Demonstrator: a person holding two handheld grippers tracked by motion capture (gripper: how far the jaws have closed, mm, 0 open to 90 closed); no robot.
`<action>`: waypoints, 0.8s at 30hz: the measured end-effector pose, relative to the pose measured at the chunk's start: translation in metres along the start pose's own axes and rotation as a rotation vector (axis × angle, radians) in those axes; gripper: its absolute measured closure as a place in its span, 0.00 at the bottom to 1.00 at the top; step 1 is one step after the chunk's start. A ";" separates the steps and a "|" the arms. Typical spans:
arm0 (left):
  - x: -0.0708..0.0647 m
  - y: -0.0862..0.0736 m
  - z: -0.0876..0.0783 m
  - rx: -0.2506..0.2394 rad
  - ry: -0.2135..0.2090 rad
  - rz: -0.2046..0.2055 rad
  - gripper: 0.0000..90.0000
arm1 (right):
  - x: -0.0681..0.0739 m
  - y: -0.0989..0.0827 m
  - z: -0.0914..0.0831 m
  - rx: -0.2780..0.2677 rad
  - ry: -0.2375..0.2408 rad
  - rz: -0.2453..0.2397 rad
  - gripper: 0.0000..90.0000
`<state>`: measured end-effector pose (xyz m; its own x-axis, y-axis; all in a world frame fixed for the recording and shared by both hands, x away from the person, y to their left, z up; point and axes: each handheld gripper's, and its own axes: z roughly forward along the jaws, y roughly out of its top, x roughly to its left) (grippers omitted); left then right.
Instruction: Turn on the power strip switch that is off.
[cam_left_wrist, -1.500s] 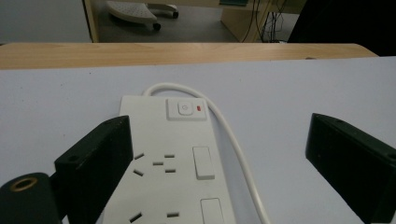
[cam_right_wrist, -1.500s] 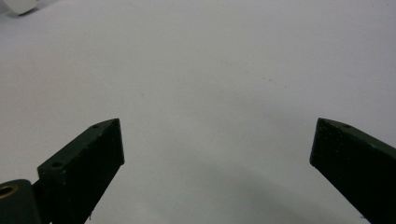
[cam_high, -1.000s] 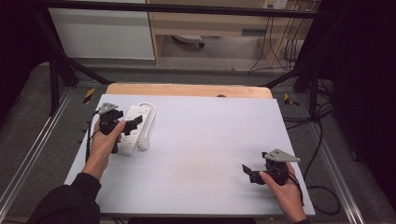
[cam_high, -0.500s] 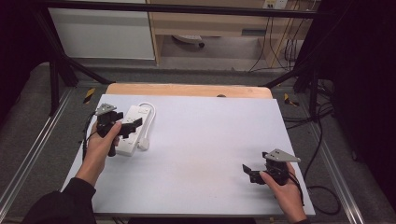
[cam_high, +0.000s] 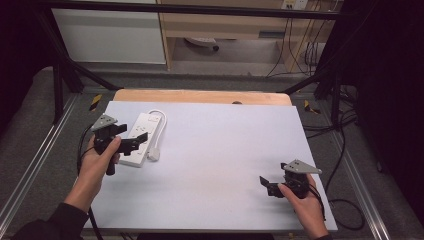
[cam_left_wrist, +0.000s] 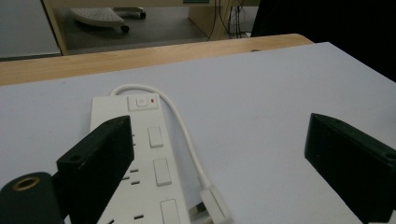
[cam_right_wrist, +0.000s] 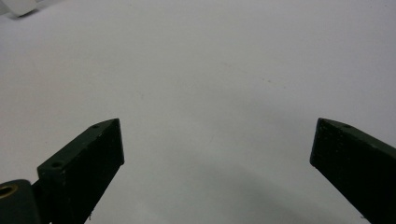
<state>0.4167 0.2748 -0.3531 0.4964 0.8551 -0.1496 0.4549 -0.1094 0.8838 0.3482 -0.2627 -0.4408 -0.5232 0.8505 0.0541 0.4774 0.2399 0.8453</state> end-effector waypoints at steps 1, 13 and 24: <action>-0.001 0.000 -0.002 -0.001 -0.001 0.000 0.09 | 0.000 0.000 0.000 -0.001 -0.001 -0.001 0.04; -0.005 -0.005 -0.025 -0.016 -0.002 0.006 0.09 | 0.000 0.000 0.000 -0.002 -0.003 0.001 0.04; -0.010 -0.014 -0.041 -0.024 0.011 0.023 0.09 | 0.000 0.000 0.000 -0.002 -0.004 0.003 0.04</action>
<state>0.3753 0.2888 -0.3463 0.4985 0.8580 -0.1241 0.4250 -0.1171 0.8976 0.3480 -0.2630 -0.4408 -0.5187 0.8532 0.0543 0.4774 0.2364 0.8463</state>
